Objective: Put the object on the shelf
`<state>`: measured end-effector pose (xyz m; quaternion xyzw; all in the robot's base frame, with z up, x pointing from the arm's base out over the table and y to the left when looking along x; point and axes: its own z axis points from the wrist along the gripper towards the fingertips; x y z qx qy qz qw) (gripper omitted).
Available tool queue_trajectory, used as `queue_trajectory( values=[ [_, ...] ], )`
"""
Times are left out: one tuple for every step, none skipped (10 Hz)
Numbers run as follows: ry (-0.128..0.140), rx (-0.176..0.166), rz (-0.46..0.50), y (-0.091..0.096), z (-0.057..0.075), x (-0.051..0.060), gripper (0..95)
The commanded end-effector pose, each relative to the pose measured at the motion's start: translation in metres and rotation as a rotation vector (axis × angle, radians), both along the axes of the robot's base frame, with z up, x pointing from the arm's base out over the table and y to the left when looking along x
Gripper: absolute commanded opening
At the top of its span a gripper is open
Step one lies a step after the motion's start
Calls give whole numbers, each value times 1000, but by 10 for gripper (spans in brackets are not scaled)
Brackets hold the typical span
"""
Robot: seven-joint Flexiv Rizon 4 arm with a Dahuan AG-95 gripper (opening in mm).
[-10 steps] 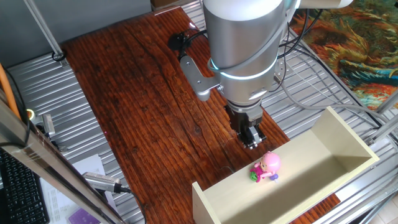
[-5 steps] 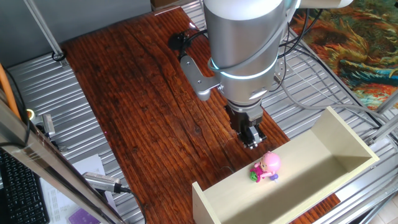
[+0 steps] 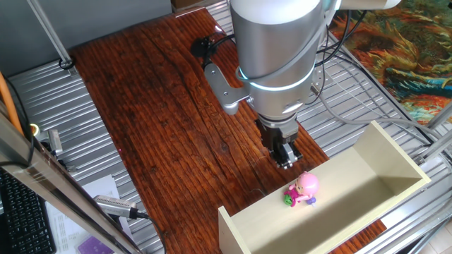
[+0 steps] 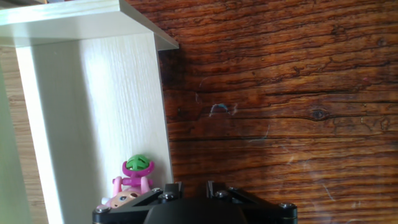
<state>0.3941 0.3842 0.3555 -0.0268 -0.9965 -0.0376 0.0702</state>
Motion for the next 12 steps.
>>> queue_trajectory(
  values=[
    [-2, 4, 9, -7, 1, -1, 190],
    [-2, 5, 20, -13, 0, 0, 190],
    [-2, 5, 27, -17, -2, 0, 190],
    [-1, 1, 49, -30, -11, 4, 0],
    [-2, 3, 62, -40, -18, 5, 0],
    [-7, 5, 79, -51, -24, 7, 0],
    [-10, 6, 93, -59, -29, 7, 0],
    [-11, 8, 105, -65, -34, 7, 0],
    [-12, 11, 116, -70, -37, 7, 0],
    [-12, 11, 120, -70, -38, 7, 0],
    [-12, 11, 122, -70, -38, 7, 0],
    [-13, 11, 123, -70, -38, 7, 0]
  ],
)
